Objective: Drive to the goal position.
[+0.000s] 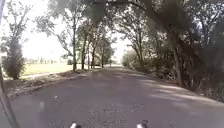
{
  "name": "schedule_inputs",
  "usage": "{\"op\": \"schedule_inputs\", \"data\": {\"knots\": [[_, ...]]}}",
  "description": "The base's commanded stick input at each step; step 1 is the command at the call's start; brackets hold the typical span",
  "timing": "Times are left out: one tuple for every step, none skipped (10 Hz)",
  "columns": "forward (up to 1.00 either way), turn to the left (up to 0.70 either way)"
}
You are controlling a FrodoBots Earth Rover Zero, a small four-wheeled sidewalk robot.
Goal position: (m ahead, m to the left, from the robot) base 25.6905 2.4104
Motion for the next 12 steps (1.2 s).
{"op": "schedule_inputs", "data": {"knots": [[0.70,0.00],[0.70,0.00],[0.70,0.00],[0.70,0.00],[0.70,0.00],[0.70,0.00],[0.70,0.00],[0.70,0.00],[0.70,0.00],[0.70,0.00],[0.70,0.00],[0.70,0.00]]}}
